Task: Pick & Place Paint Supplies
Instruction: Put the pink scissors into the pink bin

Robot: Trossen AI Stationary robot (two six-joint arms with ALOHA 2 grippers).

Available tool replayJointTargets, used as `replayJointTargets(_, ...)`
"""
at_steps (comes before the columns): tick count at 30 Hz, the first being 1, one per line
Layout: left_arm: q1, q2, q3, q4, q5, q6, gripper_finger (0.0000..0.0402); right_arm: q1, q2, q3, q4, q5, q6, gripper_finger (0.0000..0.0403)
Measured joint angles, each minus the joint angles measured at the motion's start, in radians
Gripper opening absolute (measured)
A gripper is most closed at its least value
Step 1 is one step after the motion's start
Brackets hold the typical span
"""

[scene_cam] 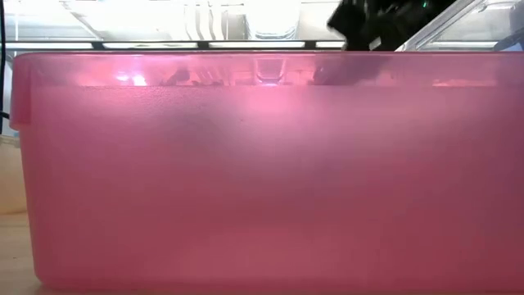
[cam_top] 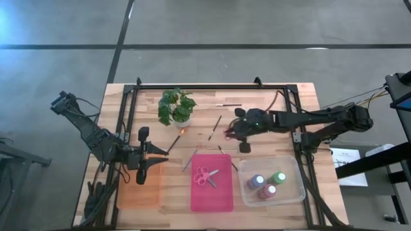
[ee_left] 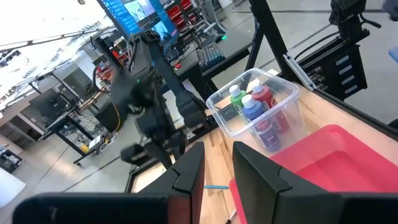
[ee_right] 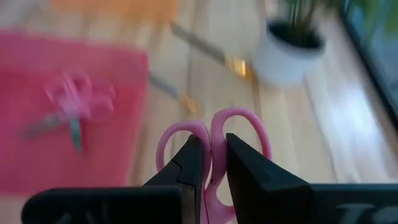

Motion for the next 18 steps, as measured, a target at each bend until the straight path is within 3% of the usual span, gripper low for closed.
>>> replayJointTargets(7,0.0,0.001,0.0,0.001,0.003,-0.09,0.0091,0.117,0.036,0.024,0.226,-0.023,0.035,0.004)
replayJointTargets(18,-0.001,0.001,-0.018,0.002,0.003,-0.265,0.0091,0.305,0.258,0.116,0.382,-0.019,0.082,0.004)
